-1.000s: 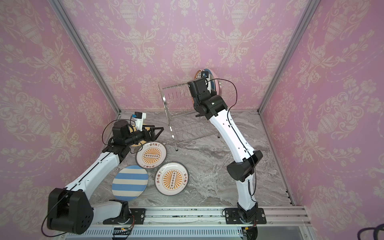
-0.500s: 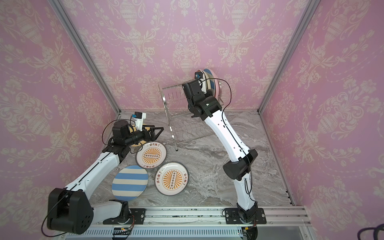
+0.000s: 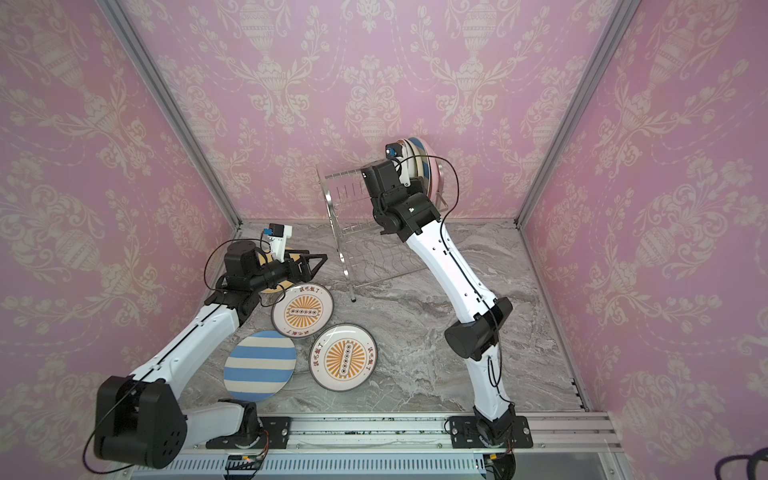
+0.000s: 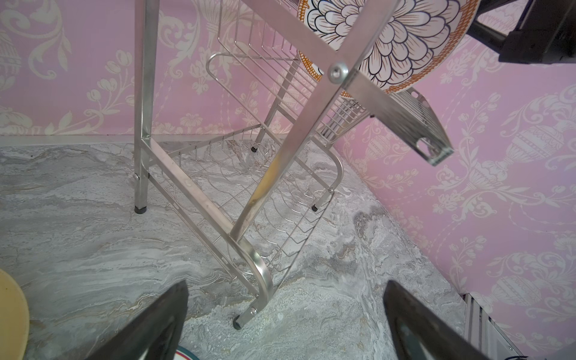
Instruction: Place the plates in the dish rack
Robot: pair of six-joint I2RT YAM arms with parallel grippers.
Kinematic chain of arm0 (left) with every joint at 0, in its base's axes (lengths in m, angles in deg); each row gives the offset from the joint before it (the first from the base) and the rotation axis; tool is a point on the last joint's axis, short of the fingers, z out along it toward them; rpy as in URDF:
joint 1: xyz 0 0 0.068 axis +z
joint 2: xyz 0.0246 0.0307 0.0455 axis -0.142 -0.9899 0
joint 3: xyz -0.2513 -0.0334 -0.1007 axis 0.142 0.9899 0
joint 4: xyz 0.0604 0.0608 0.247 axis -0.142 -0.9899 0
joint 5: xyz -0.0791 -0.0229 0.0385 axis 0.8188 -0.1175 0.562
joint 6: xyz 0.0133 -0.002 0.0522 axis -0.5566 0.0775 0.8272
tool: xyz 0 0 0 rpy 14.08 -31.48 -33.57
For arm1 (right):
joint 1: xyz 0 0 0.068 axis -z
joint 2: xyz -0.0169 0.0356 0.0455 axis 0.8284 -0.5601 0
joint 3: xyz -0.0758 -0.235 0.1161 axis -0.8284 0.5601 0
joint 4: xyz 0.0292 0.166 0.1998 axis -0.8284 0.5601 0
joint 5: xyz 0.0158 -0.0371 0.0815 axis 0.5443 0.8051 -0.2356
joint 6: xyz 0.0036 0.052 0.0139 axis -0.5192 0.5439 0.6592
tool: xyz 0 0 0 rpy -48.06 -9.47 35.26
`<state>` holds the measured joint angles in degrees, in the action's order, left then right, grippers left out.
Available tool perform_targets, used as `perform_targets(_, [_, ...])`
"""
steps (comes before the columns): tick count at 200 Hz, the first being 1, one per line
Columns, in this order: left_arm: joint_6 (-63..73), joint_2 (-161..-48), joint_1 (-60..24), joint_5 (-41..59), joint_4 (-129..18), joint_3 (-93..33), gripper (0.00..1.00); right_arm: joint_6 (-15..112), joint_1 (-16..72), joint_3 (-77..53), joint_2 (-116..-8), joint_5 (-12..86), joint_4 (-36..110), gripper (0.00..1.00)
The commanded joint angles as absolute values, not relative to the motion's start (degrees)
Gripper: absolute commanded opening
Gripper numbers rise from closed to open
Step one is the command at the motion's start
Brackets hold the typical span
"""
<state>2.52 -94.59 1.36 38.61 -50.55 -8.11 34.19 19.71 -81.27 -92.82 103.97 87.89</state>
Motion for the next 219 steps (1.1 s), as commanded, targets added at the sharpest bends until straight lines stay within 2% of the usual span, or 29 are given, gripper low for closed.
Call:
perform_targets(1, [3.74,-93.98,1.88,40.12,-49.95,-7.9,0.99,29.94,18.25,-82.23,-93.85,107.25,83.38,0.0])
perform_targets(57, [3.43,-93.82,1.93,40.11,-48.95,-7.38,0.99,27.13,18.0,-82.27,-93.07,108.55,81.78,0.0])
perform_targets(80, [3.09,-93.94,1.94,40.51,-48.49,-7.64,0.99,29.9,18.34,-82.49,-91.52,105.25,83.91,0.0])
perform_targets(84, [3.01,-93.97,1.97,40.62,-48.54,-7.77,0.99,31.39,18.64,-82.57,-91.08,103.62,85.1,0.1])
perform_targets(90, [2.89,-93.88,1.93,40.72,-48.78,-7.89,0.99,34.19,19.11,-82.51,-90.19,100.71,87.03,0.31])
perform_targets(96, [2.85,-93.75,1.93,40.73,-48.97,-7.98,0.99,36.61,19.72,-81.94,-89.19,97.51,88.24,0.4])
perform_targets(115, [2.5,-92.81,1.97,40.86,-49.05,-7.49,0.99,40.22,20.51,-78.77,-86.1,92.5,89.08,0.43])
perform_targets(159, [2.08,-91.09,1.86,40.12,-48.45,-6.42,0.99,45.07,20.54,-77.79,-82.5,90.05,93.81,0.45])
perform_targets(196, [1.68,-90.94,1.79,40.51,-48.21,-6.58,0.99,45.3,20.52,-80.34,-83.51,89.17,95.3,0.44])
perform_targets(219, [1.86,-90.81,1.76,40.56,-48.88,-6.85,0.99,45.36,20.52,-84.63,-85.81,87.68,97.03,0.4])
